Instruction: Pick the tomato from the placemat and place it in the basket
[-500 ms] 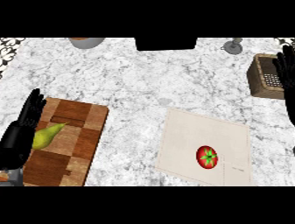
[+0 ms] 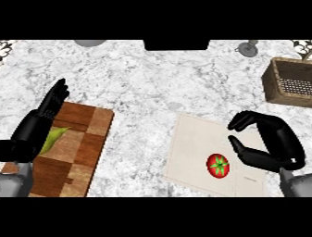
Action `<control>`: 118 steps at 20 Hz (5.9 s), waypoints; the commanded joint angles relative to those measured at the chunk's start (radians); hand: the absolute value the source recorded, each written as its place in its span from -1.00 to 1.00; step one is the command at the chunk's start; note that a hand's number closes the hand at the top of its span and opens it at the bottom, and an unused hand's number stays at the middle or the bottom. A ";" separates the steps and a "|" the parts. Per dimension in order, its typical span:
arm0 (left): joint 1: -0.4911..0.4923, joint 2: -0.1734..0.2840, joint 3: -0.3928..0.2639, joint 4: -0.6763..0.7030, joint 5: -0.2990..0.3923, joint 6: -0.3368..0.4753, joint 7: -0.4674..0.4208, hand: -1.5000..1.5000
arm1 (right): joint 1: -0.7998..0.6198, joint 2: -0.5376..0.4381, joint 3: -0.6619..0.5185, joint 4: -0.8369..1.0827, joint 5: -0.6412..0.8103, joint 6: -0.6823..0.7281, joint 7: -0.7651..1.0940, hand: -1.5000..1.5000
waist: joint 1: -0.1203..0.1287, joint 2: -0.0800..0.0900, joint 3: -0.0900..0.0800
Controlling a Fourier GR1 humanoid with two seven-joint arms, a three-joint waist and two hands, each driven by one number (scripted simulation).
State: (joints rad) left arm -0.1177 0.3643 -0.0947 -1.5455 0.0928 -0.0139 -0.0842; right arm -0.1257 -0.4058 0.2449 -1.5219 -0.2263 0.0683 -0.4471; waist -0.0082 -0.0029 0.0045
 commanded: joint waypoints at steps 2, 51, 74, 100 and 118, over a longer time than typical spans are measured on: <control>-0.044 -0.021 -0.032 -0.013 -0.009 -0.008 0.051 0.00 | 0.153 0.193 0.263 -0.084 0.290 -0.218 -0.104 -1.00 | -0.006 -0.002 -0.005; -0.104 -0.101 0.056 0.042 -0.082 -0.093 0.072 0.00 | 0.315 -0.034 0.048 -0.550 0.836 0.083 0.776 -1.00 | 0.007 0.004 -0.004; -0.091 -0.181 0.097 0.005 -0.161 -0.128 0.092 0.00 | 0.429 0.122 0.078 -0.433 1.040 -0.010 0.556 -1.00 | 0.002 0.002 -0.005; -0.045 -0.171 0.176 0.000 -0.162 -0.234 0.038 0.00 | 0.220 0.240 0.023 -0.110 1.202 0.022 0.602 -1.00 | 0.007 0.003 -0.005; 0.013 -0.198 0.159 -0.121 -0.161 -0.243 0.124 0.00 | 0.178 0.256 0.067 0.109 1.285 -0.021 0.497 1.00 | 0.012 0.002 -0.004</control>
State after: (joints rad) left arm -0.1523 0.1730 0.0777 -1.6268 -0.0650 -0.2472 0.0465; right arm 0.0578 -0.1491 0.3094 -1.4977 1.0276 0.0950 0.0821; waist -0.0001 -0.0127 -0.0169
